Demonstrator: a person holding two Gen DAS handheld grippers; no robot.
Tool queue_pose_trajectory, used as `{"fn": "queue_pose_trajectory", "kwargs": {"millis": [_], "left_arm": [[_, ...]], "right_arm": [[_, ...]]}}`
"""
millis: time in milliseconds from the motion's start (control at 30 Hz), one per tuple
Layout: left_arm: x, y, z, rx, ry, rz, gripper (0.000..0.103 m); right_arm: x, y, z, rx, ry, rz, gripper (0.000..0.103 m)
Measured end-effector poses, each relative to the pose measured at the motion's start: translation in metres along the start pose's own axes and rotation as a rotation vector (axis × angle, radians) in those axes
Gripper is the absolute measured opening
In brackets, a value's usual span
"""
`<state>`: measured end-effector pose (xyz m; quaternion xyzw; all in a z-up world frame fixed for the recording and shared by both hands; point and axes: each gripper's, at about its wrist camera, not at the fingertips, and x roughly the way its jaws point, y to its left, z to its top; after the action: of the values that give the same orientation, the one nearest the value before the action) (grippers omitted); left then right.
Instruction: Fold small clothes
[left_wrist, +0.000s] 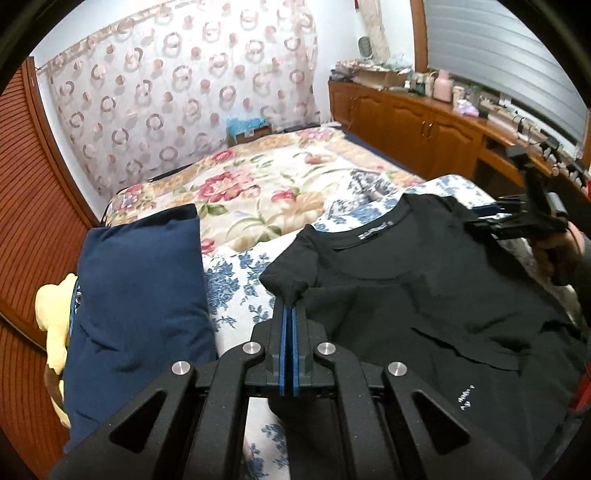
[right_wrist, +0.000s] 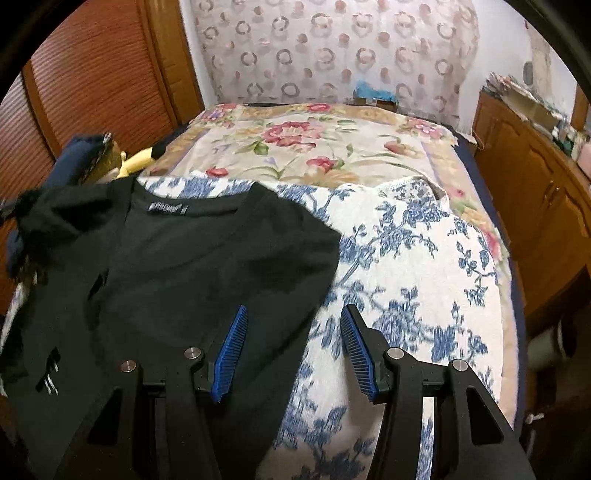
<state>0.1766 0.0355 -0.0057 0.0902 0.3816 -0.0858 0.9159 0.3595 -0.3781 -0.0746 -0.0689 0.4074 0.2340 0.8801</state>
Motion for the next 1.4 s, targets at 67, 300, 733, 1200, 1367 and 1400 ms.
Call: {"fn": "queue_pose_trajectory", "kwargs": {"millis": [67, 300, 733, 1200, 1367, 1400], "left_arm": [[-0.002, 0.001, -0.003, -0.014, -0.017, -0.011, 0.003], [-0.02, -0.005, -0.019, -0.02, -0.05, -0.037, 0.003], [-0.112, 0.002, -0.077, -0.082, -0.185, -0.041, 0.003], [-0.184, -0.007, -0.143, -0.123, -0.208, -0.06, 0.003], [-0.18, -0.013, -0.162, -0.116, -0.157, -0.043, 0.003], [-0.178, -0.014, -0.166, -0.115, -0.151, -0.047, 0.003]], "right_arm": [[0.003, -0.003, 0.005, 0.025, 0.003, 0.004, 0.055], [0.012, 0.025, 0.008, -0.058, 0.029, -0.018, 0.008], [-0.141, 0.064, -0.058, -0.08, -0.285, 0.017, 0.006], [-0.245, 0.07, -0.155, -0.114, -0.245, 0.041, 0.006], [-0.256, 0.079, -0.171, -0.097, -0.185, 0.06, 0.006], [-0.254, 0.082, -0.173, -0.093, -0.166, 0.057, 0.006]]}}
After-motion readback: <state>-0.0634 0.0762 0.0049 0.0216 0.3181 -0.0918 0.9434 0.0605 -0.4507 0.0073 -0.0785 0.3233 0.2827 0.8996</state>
